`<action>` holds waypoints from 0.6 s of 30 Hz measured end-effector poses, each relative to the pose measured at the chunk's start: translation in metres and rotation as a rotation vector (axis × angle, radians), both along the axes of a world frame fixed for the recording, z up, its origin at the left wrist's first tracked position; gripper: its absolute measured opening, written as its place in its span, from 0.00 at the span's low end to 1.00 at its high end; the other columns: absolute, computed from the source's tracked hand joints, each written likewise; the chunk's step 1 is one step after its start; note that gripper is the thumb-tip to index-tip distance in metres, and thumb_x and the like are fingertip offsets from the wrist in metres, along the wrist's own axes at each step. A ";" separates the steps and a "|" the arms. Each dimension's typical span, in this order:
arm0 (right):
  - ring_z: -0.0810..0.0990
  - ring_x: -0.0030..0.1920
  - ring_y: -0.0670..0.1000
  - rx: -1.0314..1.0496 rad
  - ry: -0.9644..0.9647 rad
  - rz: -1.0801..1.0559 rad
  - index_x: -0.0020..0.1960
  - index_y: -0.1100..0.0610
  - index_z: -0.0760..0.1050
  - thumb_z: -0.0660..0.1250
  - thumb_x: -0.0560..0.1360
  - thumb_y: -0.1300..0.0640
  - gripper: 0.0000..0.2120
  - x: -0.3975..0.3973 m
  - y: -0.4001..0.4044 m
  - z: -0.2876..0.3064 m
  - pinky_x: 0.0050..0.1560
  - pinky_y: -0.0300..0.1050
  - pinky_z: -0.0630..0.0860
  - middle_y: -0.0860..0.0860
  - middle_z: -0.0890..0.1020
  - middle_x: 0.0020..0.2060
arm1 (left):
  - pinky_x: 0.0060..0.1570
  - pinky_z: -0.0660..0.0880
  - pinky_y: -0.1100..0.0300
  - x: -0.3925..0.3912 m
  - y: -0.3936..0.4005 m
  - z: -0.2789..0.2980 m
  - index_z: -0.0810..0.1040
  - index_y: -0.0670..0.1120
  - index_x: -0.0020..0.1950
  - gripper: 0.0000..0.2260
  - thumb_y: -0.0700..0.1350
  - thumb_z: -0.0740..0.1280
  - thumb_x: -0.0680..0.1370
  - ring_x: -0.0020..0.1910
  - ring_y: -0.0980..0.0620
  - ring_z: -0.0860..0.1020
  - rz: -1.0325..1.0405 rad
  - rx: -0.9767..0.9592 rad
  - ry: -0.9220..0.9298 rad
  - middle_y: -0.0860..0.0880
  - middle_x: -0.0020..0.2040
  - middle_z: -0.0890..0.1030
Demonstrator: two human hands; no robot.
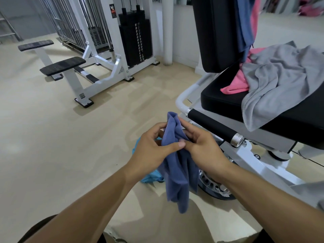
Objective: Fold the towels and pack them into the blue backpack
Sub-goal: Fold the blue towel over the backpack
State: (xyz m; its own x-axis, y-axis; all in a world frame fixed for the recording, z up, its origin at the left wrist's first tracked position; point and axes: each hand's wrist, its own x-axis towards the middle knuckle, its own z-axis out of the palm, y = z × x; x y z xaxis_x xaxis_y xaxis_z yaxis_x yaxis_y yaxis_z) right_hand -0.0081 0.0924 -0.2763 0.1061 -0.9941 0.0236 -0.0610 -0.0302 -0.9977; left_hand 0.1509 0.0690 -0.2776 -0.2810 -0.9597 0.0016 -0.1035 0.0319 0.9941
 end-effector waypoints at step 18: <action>0.85 0.52 0.57 0.190 0.028 -0.029 0.58 0.51 0.75 0.70 0.77 0.64 0.13 -0.001 -0.010 -0.022 0.55 0.53 0.81 0.57 0.83 0.52 | 0.56 0.81 0.49 0.005 -0.014 -0.006 0.82 0.44 0.56 0.07 0.39 0.70 0.79 0.53 0.45 0.85 0.256 0.130 0.190 0.44 0.51 0.86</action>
